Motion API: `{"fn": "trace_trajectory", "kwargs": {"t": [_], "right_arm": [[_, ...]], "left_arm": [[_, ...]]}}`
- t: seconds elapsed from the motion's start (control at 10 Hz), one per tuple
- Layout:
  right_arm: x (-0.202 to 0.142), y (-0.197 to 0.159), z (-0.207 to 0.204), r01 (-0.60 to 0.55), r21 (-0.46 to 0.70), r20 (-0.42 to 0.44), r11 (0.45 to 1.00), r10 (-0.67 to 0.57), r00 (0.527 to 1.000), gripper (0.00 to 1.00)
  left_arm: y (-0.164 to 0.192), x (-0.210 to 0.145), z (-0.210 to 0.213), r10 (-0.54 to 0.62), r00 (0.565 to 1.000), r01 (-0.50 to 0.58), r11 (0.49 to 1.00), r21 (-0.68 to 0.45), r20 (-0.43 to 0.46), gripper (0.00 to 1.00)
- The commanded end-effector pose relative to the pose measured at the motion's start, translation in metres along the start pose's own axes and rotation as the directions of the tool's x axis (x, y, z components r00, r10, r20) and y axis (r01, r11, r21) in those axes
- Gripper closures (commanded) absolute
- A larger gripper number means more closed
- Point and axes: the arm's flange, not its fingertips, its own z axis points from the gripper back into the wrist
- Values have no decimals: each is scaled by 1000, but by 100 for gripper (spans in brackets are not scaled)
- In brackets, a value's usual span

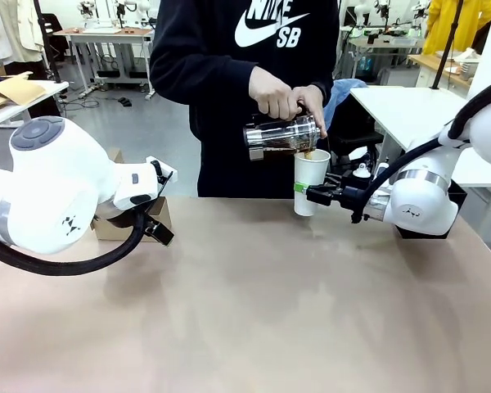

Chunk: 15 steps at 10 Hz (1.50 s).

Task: Pour a drink into a cup and package it in a carrier.
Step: When a person places the Paper Cup Lid on the 600 ml Paper Cup , lift the 600 ml Paper Cup.

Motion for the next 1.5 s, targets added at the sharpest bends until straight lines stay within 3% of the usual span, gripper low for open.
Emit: {"fn": "trace_trajectory", "kwargs": {"t": [0.0, 1.4], "right_arm": [[3, 1, -1, 12, -3, 2, 1000, -12, 1000, 19], [3, 1, -1, 12, -3, 2, 1000, -12, 1000, 19]], "left_arm": [[1, 0, 0, 1, 1000, -1, 1000, -2, 1, 0], [1, 0, 0, 1, 1000, -1, 1000, -2, 1, 0]]}}
